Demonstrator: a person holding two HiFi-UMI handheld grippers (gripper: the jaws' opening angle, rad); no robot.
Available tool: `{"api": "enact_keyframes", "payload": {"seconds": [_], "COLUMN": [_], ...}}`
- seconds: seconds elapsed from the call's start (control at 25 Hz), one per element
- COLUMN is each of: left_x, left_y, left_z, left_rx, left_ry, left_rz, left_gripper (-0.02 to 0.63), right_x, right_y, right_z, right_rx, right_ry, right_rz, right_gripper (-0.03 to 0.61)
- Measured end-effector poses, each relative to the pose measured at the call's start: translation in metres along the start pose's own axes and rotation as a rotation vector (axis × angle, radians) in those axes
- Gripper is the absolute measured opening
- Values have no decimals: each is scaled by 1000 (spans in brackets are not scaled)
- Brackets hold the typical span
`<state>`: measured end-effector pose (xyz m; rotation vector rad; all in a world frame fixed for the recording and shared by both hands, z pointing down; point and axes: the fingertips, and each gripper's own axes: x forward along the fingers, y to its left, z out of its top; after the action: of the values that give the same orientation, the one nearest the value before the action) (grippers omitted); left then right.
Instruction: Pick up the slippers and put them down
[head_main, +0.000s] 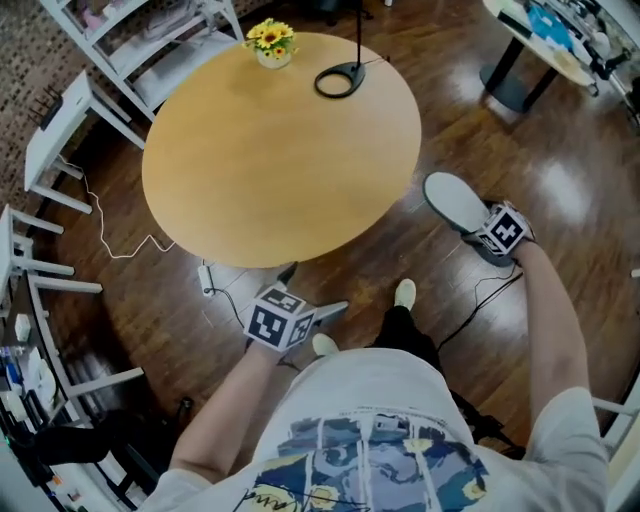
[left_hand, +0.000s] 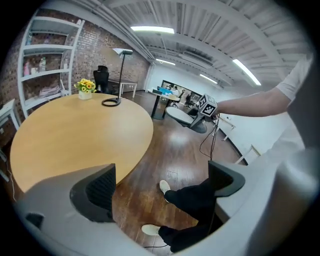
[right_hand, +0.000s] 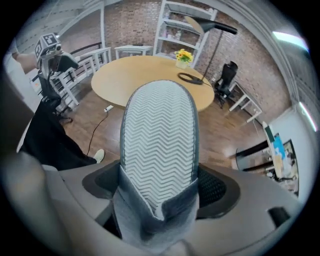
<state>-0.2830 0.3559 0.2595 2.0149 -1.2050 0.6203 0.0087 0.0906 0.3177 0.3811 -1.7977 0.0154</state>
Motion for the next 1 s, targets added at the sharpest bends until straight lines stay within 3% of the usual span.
{"api": "enact_keyframes", "payload": {"seconds": [0.36,0.56,0.76,1.0], "left_x": [163,292,436,600], "left_y": [-81,-116,-115,-110], "left_z": [102,127,124,63], "left_rx": [61,99,134,180], "left_ry": [126,250,346,461], "left_rz": [-113,-174,-192,-230], "left_gripper": [575,575,575,575], "right_x": [67,140,239,409], "right_y": [-128,-193,-241,-239], "right_z": [-149,-221,-268,-342], "right_rx": [337,414,444,551], "right_ry": [-15,-4,-12,5], "right_rz": [20,21,44,97], "right_gripper": [480,480,480,480]}}
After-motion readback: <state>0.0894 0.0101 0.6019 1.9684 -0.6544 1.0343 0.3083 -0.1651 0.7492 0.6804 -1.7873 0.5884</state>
